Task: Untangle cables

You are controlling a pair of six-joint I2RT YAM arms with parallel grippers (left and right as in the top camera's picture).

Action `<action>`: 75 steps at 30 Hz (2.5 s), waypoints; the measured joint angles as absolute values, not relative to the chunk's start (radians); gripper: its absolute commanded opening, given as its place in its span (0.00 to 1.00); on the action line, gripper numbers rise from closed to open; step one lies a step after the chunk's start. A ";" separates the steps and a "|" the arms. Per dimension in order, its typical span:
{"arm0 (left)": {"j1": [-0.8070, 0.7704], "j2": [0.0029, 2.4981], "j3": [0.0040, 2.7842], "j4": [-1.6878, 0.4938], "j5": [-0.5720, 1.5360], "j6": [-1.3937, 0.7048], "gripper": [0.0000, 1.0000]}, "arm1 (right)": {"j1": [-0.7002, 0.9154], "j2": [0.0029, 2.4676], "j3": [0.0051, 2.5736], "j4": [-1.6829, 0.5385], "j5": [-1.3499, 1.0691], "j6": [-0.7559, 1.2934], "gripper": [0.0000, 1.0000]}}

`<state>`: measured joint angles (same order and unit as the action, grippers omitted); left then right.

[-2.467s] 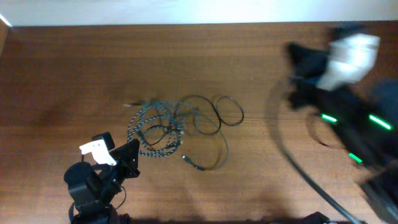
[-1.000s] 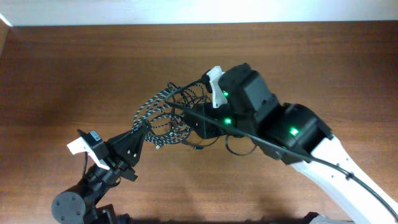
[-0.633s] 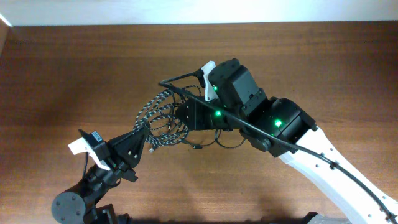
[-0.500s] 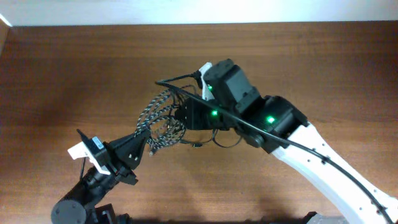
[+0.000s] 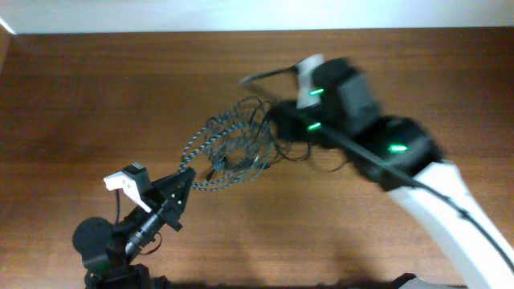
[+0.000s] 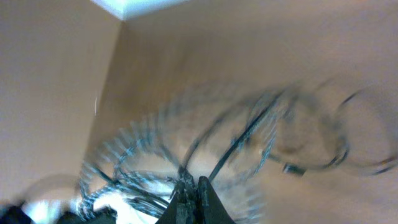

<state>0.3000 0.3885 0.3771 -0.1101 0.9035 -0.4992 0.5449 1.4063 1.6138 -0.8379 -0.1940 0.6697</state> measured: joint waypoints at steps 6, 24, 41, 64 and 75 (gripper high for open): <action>0.305 0.389 0.371 -0.181 0.569 -0.527 0.00 | 0.161 1.182 1.638 -0.927 -0.126 0.653 0.04; 0.310 0.383 0.368 0.582 1.180 -0.592 0.00 | 0.348 1.363 1.635 -1.144 -0.628 0.233 0.42; 0.310 0.383 0.368 0.582 1.156 -0.681 0.00 | 0.754 1.364 1.635 -1.140 -0.701 -0.165 0.40; 0.310 0.386 0.366 0.575 0.962 -1.235 0.00 | 0.780 1.481 1.635 -1.015 0.006 0.150 0.04; 0.290 0.385 0.375 0.327 1.132 -1.033 0.00 | 0.161 1.261 1.635 -1.082 0.047 0.384 0.04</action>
